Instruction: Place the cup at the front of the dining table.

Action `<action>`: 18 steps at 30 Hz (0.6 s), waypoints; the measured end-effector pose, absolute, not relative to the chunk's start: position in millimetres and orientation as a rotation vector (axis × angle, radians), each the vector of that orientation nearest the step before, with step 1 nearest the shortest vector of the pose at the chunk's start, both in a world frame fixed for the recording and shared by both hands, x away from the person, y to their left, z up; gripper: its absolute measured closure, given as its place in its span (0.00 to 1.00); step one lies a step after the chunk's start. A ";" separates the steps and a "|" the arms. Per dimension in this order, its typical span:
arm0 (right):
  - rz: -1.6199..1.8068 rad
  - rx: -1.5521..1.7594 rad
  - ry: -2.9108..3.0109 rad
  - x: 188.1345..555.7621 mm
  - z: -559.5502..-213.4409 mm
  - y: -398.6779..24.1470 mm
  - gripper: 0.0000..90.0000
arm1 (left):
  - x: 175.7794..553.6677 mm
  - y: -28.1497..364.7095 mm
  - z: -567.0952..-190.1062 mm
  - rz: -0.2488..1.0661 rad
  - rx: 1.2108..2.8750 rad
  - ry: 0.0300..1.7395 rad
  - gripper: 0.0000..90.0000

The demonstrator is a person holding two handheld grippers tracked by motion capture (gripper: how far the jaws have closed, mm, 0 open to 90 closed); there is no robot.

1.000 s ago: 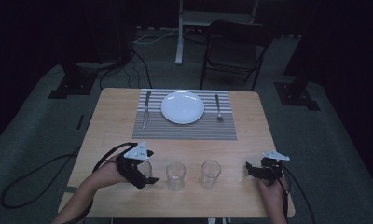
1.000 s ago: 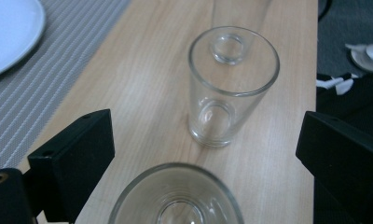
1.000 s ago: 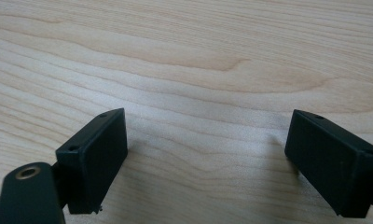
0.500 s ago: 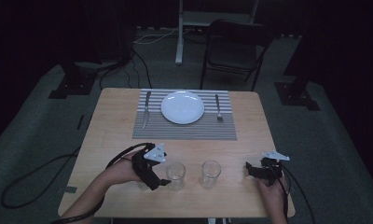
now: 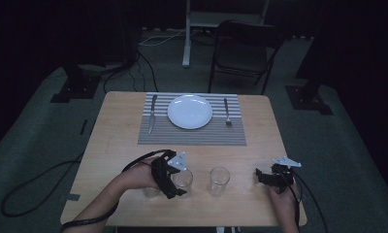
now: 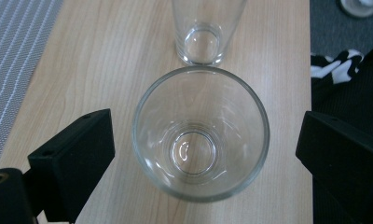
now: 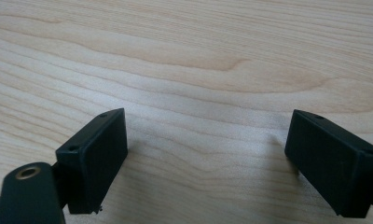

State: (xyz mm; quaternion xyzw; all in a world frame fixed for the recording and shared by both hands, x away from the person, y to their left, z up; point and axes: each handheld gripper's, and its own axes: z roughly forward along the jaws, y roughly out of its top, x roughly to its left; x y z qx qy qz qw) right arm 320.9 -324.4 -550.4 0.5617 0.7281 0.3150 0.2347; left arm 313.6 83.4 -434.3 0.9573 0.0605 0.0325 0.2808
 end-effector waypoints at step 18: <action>0.864 1.541 1.999 320.9 -550.4 -324.5 0.14 | 317.9 72.1 -442.3 0.084 2.620 0.103 0.32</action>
